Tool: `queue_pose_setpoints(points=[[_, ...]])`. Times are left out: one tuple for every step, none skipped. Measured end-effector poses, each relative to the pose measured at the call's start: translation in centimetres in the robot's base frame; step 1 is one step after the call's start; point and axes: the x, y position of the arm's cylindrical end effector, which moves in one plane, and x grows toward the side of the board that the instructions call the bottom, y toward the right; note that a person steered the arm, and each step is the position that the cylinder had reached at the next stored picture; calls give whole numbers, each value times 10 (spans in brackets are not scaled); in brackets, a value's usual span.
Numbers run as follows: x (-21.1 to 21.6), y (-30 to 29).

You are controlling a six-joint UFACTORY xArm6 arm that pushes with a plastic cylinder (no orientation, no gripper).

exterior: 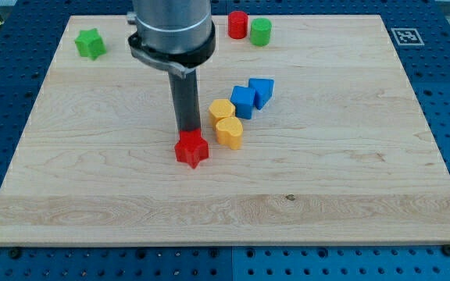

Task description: Push the red star towards the bottom center

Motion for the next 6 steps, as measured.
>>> queue_pose_setpoints(points=[[4, 0], [4, 0], [-7, -9], [-8, -45], [-8, -42], [-22, -22]])
